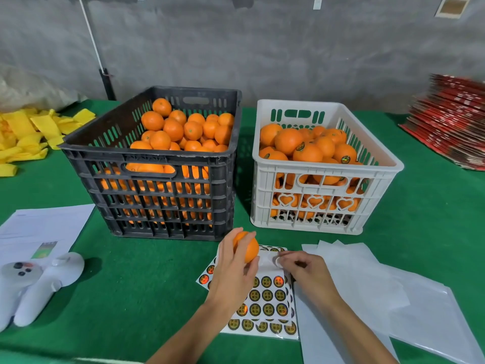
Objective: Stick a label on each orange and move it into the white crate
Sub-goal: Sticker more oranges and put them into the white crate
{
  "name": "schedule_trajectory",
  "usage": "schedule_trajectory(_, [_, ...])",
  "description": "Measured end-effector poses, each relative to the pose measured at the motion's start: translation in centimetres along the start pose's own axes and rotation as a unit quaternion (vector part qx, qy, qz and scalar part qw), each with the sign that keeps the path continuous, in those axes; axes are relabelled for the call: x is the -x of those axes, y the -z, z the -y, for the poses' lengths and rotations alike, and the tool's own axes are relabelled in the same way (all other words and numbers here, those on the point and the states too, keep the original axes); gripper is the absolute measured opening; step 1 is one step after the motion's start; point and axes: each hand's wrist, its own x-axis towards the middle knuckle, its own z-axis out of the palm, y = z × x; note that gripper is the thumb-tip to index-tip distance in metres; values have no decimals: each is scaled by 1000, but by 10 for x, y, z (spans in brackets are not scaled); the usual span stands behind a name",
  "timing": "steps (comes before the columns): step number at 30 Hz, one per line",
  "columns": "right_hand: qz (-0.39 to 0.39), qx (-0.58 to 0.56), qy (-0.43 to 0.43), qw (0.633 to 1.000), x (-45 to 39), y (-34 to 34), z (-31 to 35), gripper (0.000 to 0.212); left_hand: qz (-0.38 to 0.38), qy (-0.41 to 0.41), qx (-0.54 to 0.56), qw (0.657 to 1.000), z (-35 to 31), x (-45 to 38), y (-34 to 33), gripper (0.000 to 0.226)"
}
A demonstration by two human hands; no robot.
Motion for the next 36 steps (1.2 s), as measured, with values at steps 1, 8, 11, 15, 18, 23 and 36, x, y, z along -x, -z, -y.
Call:
schedule_trajectory(1, [-34, -2, 7, 999, -3, -1, 6, 15, 0, 1, 14, 1000, 0, 0, 1, 52])
schedule_trajectory(8, [-105, 44, 201, 973, -11, -31, 67, 9, -4, 36, 149, 988, -29, -30, 19, 69])
schedule_trajectory(11, [-76, -13, 219, 973, -14, -30, 96, 10, -25, -4, 150, 988, -49, -57, 38, 68])
schedule_trajectory(15, [-46, -7, 258, 965, -14, -19, 135, 34, -36, -57, 112, 991, -75, -93, 64, 69])
schedule_trajectory(18, [-148, 182, 316, 919, -18, -18, 165, 52, -56, -135, 43, 988, -103, -121, 78, 73])
schedule_trajectory(23, [-296, 326, 298, 847, -46, -6, 236, 31, -65, -291, -117, 947, -153, -188, 99, 80])
schedule_trajectory(36, [-225, 438, 393, 777, -153, -12, 263, 49, 59, 46, -344, 936, -44, -337, 197, 68])
